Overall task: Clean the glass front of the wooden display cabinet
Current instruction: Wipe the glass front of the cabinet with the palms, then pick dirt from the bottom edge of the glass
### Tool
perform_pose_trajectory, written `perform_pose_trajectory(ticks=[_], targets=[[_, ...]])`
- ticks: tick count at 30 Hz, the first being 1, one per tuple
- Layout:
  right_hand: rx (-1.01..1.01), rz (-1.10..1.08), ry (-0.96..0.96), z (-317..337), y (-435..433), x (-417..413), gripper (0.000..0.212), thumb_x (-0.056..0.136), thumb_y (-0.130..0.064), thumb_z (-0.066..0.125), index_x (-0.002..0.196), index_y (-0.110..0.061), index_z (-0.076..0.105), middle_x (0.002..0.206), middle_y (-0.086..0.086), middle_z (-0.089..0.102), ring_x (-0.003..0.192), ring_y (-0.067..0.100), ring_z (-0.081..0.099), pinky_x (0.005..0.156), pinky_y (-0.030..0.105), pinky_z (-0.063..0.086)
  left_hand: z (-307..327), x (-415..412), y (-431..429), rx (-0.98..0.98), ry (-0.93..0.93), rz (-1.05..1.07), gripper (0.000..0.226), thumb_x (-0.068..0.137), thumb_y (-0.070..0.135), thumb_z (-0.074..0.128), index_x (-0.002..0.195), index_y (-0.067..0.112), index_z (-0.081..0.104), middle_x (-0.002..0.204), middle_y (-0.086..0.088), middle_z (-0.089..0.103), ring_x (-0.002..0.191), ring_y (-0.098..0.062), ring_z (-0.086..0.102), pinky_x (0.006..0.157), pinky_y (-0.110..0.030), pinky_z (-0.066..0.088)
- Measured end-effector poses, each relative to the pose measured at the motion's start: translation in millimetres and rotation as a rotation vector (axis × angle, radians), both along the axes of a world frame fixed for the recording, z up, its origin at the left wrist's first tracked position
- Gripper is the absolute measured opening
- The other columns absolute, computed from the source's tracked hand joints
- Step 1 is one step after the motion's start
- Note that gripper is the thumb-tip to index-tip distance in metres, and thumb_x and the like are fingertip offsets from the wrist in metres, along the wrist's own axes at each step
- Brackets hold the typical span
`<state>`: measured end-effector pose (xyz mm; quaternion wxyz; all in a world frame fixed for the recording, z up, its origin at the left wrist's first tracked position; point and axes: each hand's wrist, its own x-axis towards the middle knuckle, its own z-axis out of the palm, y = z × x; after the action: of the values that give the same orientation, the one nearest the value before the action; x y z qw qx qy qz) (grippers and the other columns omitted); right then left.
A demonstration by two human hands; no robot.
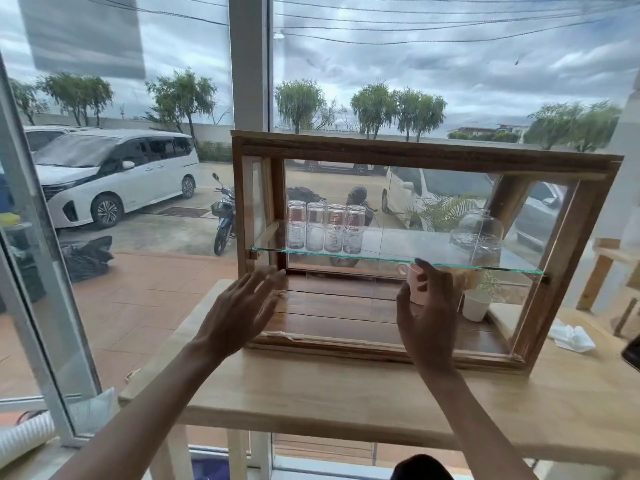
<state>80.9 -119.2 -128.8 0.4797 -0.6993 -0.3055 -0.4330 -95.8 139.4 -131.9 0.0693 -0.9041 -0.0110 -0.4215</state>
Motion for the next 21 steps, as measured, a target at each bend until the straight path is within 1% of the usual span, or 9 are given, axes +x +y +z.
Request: perform_pose_trajectory(ticks=[3, 5, 7, 9, 11, 14, 16, 18, 21], targets=[[-0.082, 0.123, 0.017, -19.4, 19.7, -24.8, 0.029, 0.094, -0.022, 0.056, 0.118, -0.011, 0.067, 0.085, -0.005, 0.058, 0.067, 0.01, 0.053, 0.063, 0.028, 0.048, -30.5, -19.5, 6.5, -0.111, 0.059, 0.045, 0.042, 0.092, 0.014, 0.073, 0.132, 0.007, 0.063, 0.127, -0.01, 0.068, 0.098, -0.028, 0.074, 0.064, -0.039, 0.064], [-0.145, 0.179, 0.056, -33.6, 33.8, -39.0, 0.026, 0.094, -0.027, 0.055, 0.113, -0.016, 0.069, 0.076, -0.015, 0.051, 0.057, 0.002, 0.046, 0.054, 0.022, 0.04, -45.6, -25.4, 6.6, -0.157, 0.106, 0.078, 0.04, 0.091, 0.015, 0.074, 0.13, 0.008, 0.065, 0.124, -0.007, 0.071, 0.093, -0.024, 0.075, 0.06, -0.036, 0.063], [-0.227, 0.223, 0.097, -47.2, 48.8, -50.7, 0.019, 0.094, -0.025, 0.061, 0.109, -0.02, 0.07, 0.07, -0.019, 0.048, 0.054, 0.001, 0.043, 0.054, 0.019, 0.036, -55.4, -26.5, 5.2, -0.201, 0.135, 0.099, 0.039, 0.091, 0.015, 0.074, 0.129, 0.009, 0.066, 0.121, -0.005, 0.072, 0.093, -0.022, 0.075, 0.059, -0.037, 0.063], [-0.303, 0.263, 0.142, -59.3, 64.0, -60.2, 0.015, 0.093, -0.023, 0.068, 0.108, -0.021, 0.07, 0.067, -0.019, 0.049, 0.053, 0.001, 0.046, 0.054, 0.02, 0.038, -62.3, -24.3, 2.8, -0.257, 0.158, 0.12, 0.039, 0.091, 0.015, 0.074, 0.129, 0.01, 0.067, 0.114, -0.004, 0.074, 0.089, -0.021, 0.075, 0.058, -0.037, 0.063], [-0.375, 0.295, 0.189, -70.9, 78.6, -67.1, 0.016, 0.094, -0.024, 0.07, 0.11, -0.021, 0.071, 0.064, -0.012, 0.058, 0.054, 0.009, 0.057, 0.053, 0.024, 0.045, -68.2, -21.5, 1.4, -0.316, 0.158, 0.145, 0.035, 0.092, 0.017, 0.072, 0.126, 0.011, 0.068, 0.103, -0.002, 0.074, 0.082, -0.022, 0.075, 0.057, -0.038, 0.061], [-0.451, 0.324, 0.265, -85.1, 97.8, -74.4, 0.019, 0.097, -0.031, 0.065, 0.115, -0.023, 0.069, 0.072, -0.002, 0.071, 0.067, 0.02, 0.07, 0.06, 0.032, 0.052, -80.4, -18.0, 1.4, -0.4, 0.152, 0.18, 0.032, 0.094, 0.021, 0.071, 0.125, 0.015, 0.068, 0.097, -0.001, 0.078, 0.074, -0.025, 0.076, 0.057, -0.04, 0.06], [-0.47, 0.324, 0.281, -92.5, 108.3, -76.6, 0.021, 0.099, -0.035, 0.061, 0.117, -0.026, 0.068, 0.078, -0.002, 0.073, 0.073, 0.02, 0.072, 0.064, 0.032, 0.052, -87.7, -15.6, 1.4, -0.438, 0.164, 0.202, 0.035, 0.094, 0.026, 0.07, 0.128, 0.02, 0.066, 0.093, -0.002, 0.079, 0.074, -0.028, 0.076, 0.057, -0.04, 0.058], [-0.484, 0.3, 0.28, -96.8, 117.6, -76.7, 0.023, 0.1, -0.037, 0.06, 0.119, -0.028, 0.067, 0.081, -0.001, 0.076, 0.077, 0.021, 0.073, 0.065, 0.033, 0.053, -91.8, -10.8, 2.1, -0.438, 0.165, 0.208, 0.037, 0.092, 0.031, 0.072, 0.128, 0.024, 0.066, 0.08, -0.004, 0.078, 0.069, -0.03, 0.074, 0.053, -0.038, 0.055], [-0.514, 0.274, 0.29, -99.1, 130.4, -71.5, 0.028, 0.1, -0.038, 0.058, 0.124, -0.027, 0.066, 0.087, 0.001, 0.078, 0.083, 0.024, 0.076, 0.069, 0.036, 0.055, -93.4, 2.3, 3.8, -0.432, 0.131, 0.214, 0.039, 0.09, 0.03, 0.076, 0.127, 0.022, 0.068, 0.072, -0.009, 0.076, 0.063, -0.032, 0.073, 0.049, -0.037, 0.053]])
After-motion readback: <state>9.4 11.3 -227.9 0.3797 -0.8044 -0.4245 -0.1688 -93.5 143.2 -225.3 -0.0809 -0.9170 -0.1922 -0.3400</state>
